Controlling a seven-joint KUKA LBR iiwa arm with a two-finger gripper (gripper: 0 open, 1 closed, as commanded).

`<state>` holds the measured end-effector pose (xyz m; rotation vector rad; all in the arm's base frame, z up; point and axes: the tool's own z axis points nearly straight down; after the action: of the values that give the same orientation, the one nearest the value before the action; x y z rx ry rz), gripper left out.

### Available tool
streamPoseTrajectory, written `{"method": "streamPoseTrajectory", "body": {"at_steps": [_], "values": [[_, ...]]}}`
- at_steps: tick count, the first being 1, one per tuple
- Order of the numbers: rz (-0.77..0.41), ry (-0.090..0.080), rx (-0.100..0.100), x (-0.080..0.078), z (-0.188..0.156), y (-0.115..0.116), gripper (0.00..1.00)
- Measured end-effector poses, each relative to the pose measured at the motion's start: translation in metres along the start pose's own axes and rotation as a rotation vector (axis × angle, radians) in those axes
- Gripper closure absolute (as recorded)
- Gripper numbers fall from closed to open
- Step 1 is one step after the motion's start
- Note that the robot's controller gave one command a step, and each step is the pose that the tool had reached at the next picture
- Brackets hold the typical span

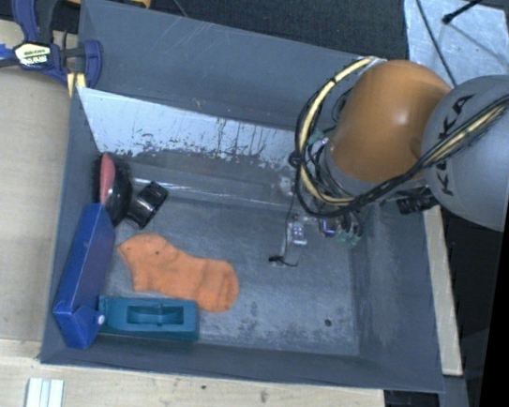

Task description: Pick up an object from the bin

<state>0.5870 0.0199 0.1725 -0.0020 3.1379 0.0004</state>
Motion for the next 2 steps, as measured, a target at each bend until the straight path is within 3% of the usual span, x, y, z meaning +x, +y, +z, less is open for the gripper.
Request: {"method": "streamPoseTrajectory", "body": {"at_steps": [1, 2], "values": [[-0.176, -0.003, 0.001, 0.006, 0.037, 0.047, 0.0], [-0.245, -0.002, -0.002, 0.008, 0.034, 0.081, 0.0]]}}
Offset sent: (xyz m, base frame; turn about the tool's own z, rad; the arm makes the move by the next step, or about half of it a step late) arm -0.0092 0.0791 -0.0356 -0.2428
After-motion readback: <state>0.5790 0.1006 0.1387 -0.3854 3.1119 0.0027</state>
